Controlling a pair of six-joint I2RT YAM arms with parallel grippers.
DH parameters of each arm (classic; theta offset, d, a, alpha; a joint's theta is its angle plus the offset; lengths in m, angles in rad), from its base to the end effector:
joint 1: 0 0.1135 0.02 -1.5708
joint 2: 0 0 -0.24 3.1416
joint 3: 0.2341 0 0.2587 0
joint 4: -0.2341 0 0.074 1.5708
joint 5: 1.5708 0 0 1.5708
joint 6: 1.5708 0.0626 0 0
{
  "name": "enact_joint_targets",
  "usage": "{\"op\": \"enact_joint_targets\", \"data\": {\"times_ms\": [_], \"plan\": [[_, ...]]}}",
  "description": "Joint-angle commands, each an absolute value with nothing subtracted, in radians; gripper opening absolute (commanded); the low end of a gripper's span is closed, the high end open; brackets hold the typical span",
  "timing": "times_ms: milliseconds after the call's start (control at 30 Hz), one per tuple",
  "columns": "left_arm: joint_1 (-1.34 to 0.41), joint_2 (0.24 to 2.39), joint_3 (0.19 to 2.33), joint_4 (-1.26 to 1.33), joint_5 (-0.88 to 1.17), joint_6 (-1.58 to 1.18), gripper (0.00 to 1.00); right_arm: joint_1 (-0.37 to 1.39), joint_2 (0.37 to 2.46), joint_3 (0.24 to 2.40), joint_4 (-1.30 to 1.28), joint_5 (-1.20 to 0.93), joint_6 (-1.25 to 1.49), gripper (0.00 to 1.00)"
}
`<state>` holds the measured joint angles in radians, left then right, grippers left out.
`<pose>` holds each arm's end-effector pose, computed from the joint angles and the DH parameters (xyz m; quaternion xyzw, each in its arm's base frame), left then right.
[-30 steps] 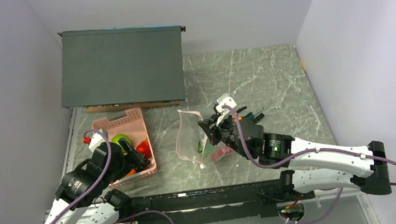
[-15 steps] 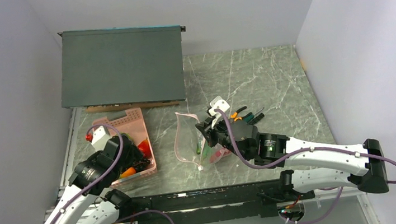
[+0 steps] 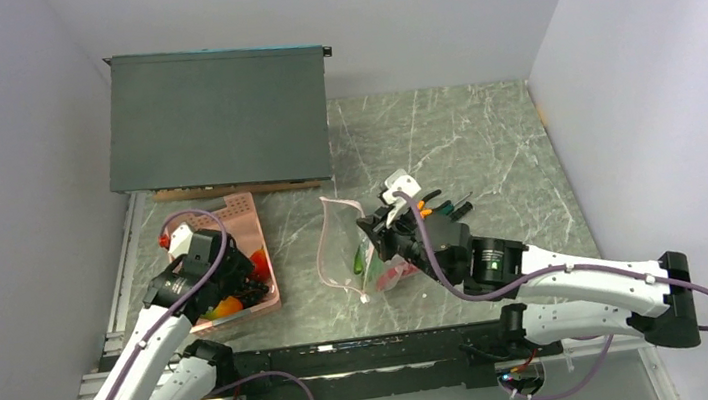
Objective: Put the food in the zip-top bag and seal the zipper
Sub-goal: Pick up the fake fruit from the bin.
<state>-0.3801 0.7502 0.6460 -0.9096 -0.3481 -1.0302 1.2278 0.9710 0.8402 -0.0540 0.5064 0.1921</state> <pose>0.1669 -0.0437 0.1979 -0.3475 0.8822 -0.0487 0.3141 0.1189 0.2426 0.3146 -0.2296 0.7264 0.2570 0.5947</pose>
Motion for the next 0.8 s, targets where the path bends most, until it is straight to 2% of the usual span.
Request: {"op": "enact_joint_targets", "data": {"times_ms": [0, 100, 300, 533, 767], "plan": [[-0.312, 0.74, 0.616, -0.801, -0.266, -1.019, 0.76, 1.231, 0.905, 0.861, -0.033, 0.56, 0.214, 0.0], [-0.287, 0.759, 0.603, -0.79, -0.286, -1.047, 0.68, 1.232, 0.885, 0.858, -0.041, 0.585, 0.218, 0.0], [-0.285, 0.834, 0.604, -0.854, -0.378, -1.129, 0.68, 1.232, 0.862, 0.849, -0.041, 0.598, 0.221, 0.0], [-0.285, 0.94, 0.58, -0.827, -0.352, -1.176, 0.66, 1.232, 0.831, 0.83, -0.022, 0.616, 0.22, 0.0], [-0.285, 0.958, 0.521, -0.786, -0.352, -1.226, 0.56, 1.231, 0.839, 0.833, -0.028, 0.611, 0.224, 0.0]]}}
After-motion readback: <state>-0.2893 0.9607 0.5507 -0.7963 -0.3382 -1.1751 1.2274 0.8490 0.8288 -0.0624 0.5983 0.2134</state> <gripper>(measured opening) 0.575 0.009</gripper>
